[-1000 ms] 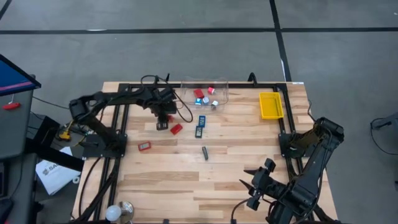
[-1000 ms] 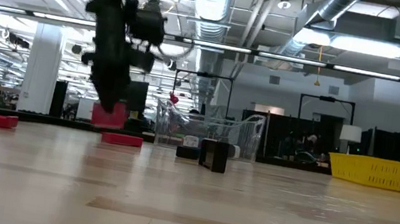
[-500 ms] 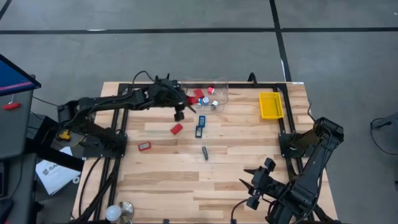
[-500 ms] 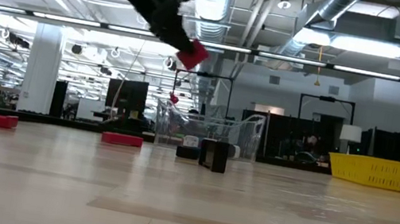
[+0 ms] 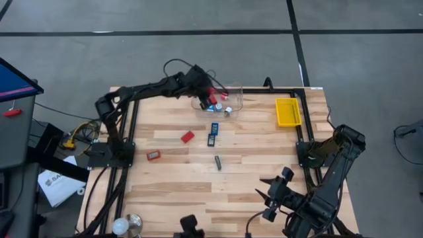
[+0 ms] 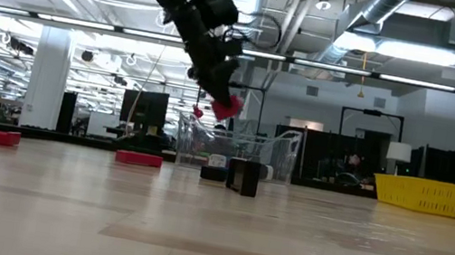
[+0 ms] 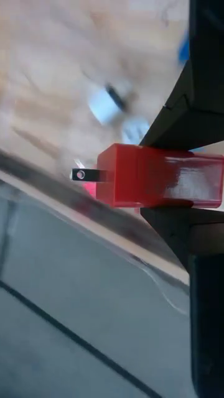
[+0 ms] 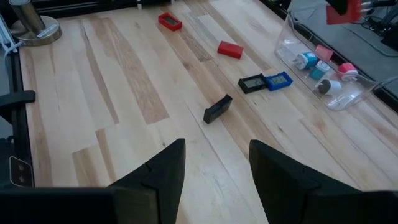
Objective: Pick & Place Office items
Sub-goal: Put the red charger adapter into the transparent bin, then put the left red digital clock into the yellow bin
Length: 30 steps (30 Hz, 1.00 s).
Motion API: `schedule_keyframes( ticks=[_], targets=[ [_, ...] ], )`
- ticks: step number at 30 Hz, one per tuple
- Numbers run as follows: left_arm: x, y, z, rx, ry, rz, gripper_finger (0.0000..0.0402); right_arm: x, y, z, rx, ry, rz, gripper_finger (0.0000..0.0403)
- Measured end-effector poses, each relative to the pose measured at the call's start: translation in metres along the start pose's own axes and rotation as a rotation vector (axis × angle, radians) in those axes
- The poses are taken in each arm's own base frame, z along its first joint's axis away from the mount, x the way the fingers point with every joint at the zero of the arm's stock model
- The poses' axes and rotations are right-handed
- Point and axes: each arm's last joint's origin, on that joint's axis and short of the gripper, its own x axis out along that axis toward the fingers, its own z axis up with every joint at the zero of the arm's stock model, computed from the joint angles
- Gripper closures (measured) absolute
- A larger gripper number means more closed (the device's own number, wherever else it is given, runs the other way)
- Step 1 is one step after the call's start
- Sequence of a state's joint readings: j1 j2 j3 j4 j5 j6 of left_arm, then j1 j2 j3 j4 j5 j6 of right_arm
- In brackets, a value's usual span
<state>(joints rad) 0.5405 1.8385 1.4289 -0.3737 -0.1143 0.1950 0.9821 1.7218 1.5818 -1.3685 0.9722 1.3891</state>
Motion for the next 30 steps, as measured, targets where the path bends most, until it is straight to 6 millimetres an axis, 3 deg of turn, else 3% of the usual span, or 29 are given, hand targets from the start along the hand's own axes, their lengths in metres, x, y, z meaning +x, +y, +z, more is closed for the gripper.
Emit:
schedule_keyframes(
  ticks=[5,18,21,26,30],
  targets=[
    [0.015,0.012,-0.014,-0.028,0.143,0.075,0.0291,0.0,0.0,0.0,0.007,0.0,0.002,0.0232],
    [0.018,0.019,-0.018,-0.113,0.152,0.005,0.029,0.0,0.002,0.0,0.032,-0.003,0.011,0.0232],
    [0.015,0.019,-0.016,-0.117,0.143,0.002,0.024,0.0,0.001,0.0,0.029,-0.003,0.009,0.0232],
    [-0.013,0.018,-0.004,-0.073,0.079,-0.035,0.0125,-0.004,0.002,-0.002,0.022,-0.005,0.019,0.0232],
    [-0.046,0.01,0.007,-0.06,0.004,-0.119,0.0087,-0.005,0.002,-0.003,0.025,-0.013,0.022,0.0232]
  ],
)
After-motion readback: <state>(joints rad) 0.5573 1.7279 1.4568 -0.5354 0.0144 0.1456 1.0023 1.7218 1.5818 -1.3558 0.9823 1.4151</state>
